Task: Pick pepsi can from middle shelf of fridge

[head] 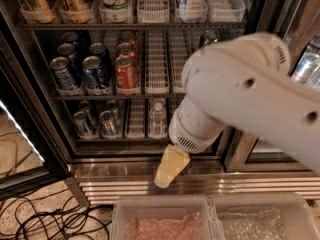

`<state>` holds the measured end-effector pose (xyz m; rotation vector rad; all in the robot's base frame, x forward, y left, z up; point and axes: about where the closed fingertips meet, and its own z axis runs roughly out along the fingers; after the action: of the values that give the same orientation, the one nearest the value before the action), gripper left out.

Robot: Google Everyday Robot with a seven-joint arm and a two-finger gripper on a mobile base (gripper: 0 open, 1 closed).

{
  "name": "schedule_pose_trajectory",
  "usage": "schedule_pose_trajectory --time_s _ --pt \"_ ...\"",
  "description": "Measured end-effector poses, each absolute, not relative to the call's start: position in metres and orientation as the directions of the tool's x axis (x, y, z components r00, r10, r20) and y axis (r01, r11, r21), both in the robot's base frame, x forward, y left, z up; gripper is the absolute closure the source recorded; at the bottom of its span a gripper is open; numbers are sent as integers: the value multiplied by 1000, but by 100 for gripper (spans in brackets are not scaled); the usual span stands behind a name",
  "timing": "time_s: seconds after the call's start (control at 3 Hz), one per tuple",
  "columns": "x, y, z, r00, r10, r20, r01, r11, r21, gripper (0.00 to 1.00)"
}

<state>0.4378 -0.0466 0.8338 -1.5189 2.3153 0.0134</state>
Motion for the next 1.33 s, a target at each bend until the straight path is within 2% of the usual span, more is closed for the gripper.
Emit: schedule_pose_trajectory --time_s 0.33,0.67,1.33 --pt "450 -36 793 -497 -766 -409 -803 584 -119 0" --pt "477 -11 776 -563 -640 -523 -735 677 -37 0" --pt "484 -7 783 -552 -621 -556 -726 686 -45 0"
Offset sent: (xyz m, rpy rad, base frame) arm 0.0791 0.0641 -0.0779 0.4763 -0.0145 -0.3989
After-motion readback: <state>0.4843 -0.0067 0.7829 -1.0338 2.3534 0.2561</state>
